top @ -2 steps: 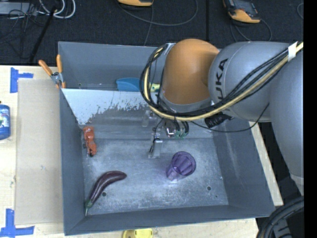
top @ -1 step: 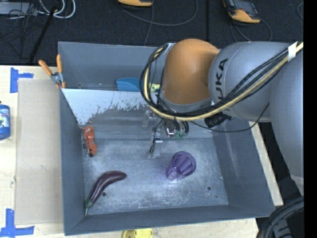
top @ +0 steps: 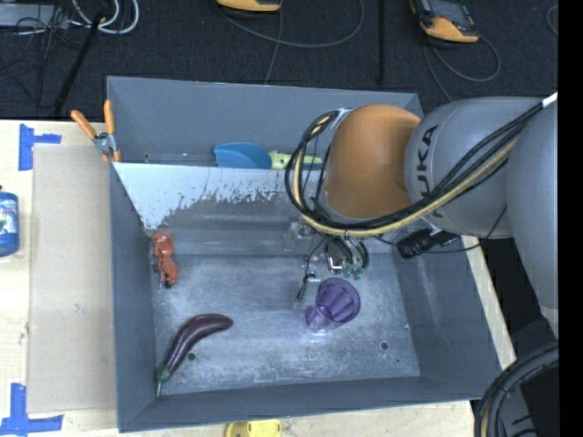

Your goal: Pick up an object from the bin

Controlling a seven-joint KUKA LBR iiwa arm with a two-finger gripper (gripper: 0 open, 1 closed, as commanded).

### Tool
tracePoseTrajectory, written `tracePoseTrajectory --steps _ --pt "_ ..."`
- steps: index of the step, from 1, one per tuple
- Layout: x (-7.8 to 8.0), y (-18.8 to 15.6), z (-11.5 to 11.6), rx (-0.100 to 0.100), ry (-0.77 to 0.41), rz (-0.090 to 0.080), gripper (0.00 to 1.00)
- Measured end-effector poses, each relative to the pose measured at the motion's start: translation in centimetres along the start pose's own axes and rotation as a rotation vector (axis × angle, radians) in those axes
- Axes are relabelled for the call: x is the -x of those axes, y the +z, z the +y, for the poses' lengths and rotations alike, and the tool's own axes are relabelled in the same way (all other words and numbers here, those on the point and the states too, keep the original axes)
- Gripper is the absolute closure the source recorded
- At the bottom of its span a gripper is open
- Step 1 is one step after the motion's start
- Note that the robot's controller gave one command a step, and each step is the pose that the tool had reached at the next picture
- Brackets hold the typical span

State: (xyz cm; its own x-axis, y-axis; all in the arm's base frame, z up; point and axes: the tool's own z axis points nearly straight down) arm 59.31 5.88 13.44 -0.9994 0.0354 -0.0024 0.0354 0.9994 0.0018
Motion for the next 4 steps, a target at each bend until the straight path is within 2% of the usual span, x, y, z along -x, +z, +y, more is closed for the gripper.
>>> tracePoseTrajectory --steps 1,2,3,4 --pt "-1.6 1.1 -2.6 -0.004 -0.003 0.011 0.0" --pt "-1.1 1.9 -8.6 -0.001 -0.195 0.003 1.0" --pt "-1.1 1.9 -8.6 -0.001 -0.193 0.004 0.0" --pt "-1.1 1.9 -8.6 -0.001 -0.192 0.004 0.0"
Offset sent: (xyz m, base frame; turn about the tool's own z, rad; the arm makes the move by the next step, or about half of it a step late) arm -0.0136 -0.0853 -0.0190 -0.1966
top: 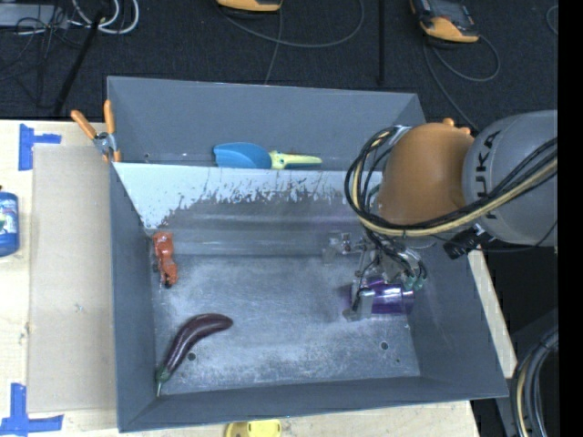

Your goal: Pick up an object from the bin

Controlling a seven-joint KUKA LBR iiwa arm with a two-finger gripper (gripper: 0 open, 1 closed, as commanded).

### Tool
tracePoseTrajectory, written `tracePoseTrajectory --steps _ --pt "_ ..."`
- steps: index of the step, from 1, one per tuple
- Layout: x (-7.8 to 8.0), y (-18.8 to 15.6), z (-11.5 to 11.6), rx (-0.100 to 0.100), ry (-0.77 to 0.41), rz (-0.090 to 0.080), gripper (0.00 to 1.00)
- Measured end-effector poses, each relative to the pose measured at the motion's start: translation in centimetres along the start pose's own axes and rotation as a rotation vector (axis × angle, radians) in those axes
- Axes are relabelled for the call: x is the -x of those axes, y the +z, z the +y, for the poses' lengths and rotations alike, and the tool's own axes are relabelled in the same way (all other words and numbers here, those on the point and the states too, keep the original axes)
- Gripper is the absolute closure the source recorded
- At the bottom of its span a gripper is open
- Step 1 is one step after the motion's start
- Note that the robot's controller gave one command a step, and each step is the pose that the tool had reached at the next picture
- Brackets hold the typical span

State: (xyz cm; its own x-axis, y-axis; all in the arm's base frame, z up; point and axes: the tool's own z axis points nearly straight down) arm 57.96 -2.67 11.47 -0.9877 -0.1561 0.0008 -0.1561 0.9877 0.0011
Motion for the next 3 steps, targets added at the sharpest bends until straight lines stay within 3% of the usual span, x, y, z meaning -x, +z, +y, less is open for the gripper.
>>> tracePoseTrajectory --steps 1,2,3 --pt "0.6 0.2 -3.8 0.001 -0.066 -0.003 0.0" --pt "0.2 0.2 -7.6 -0.001 -0.054 -0.002 0.0" --pt "-0.4 4.4 -6.2 0.0 -0.001 0.0 1.0"
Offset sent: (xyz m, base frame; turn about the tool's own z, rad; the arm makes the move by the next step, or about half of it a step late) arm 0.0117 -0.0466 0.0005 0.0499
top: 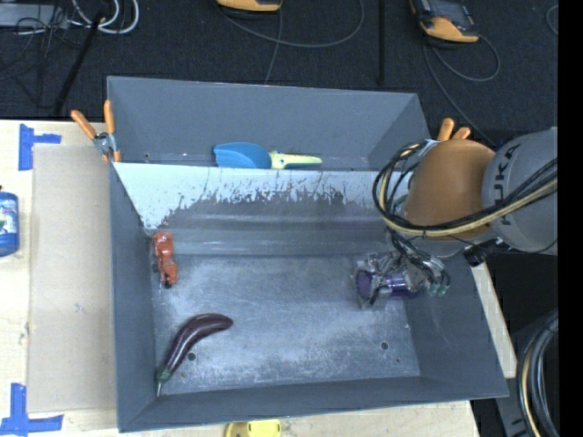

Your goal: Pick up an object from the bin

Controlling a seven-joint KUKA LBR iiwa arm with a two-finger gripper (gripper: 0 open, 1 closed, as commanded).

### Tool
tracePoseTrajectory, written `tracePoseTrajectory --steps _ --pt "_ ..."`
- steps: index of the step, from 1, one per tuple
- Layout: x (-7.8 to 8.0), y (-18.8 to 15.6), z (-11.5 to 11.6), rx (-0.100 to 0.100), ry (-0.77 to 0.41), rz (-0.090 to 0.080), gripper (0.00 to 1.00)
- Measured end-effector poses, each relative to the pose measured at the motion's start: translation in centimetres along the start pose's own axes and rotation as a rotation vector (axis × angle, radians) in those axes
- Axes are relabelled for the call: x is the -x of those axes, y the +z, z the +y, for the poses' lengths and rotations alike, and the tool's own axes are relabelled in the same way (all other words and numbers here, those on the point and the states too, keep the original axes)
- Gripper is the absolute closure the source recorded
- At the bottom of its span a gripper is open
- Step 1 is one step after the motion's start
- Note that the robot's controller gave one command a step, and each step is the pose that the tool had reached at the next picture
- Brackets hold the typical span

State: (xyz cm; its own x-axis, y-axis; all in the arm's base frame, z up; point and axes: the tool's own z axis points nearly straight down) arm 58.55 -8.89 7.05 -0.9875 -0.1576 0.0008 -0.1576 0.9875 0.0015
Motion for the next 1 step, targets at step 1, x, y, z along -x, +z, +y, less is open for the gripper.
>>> tracePoseTrajectory --steps 1 --pt "0.0 0.0 -0.01 0.0 0.001 0.0 1.0"
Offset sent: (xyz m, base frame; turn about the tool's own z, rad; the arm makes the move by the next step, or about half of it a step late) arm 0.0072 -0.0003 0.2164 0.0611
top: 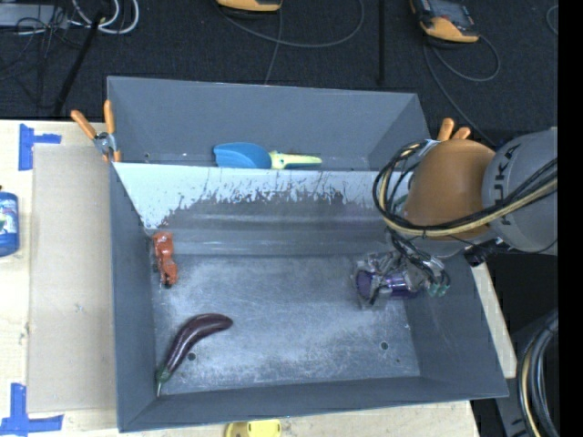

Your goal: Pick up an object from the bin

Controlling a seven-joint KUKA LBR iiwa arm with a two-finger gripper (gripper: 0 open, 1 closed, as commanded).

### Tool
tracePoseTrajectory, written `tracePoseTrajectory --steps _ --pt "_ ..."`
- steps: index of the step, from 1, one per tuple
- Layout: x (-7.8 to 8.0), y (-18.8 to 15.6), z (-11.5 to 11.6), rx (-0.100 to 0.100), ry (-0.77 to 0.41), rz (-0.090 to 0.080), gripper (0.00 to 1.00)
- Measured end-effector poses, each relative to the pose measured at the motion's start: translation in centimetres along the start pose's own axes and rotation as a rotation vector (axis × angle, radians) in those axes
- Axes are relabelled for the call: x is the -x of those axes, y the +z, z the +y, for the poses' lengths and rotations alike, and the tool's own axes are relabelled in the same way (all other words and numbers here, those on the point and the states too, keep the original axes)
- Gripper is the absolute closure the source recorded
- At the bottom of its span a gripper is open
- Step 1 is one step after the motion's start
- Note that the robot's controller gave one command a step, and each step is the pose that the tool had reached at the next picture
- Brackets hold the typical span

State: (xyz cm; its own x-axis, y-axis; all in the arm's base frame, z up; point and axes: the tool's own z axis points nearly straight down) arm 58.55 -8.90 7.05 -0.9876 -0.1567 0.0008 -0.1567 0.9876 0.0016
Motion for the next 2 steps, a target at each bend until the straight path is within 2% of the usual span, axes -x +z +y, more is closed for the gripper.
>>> tracePoseTrajectory --steps 1,2 --pt "-0.1 -0.2 0.0 0.001 0.001 0.003 1.0" --pt "0.2 -4.8 0.5 0.0 -0.074 0.0 1.0"
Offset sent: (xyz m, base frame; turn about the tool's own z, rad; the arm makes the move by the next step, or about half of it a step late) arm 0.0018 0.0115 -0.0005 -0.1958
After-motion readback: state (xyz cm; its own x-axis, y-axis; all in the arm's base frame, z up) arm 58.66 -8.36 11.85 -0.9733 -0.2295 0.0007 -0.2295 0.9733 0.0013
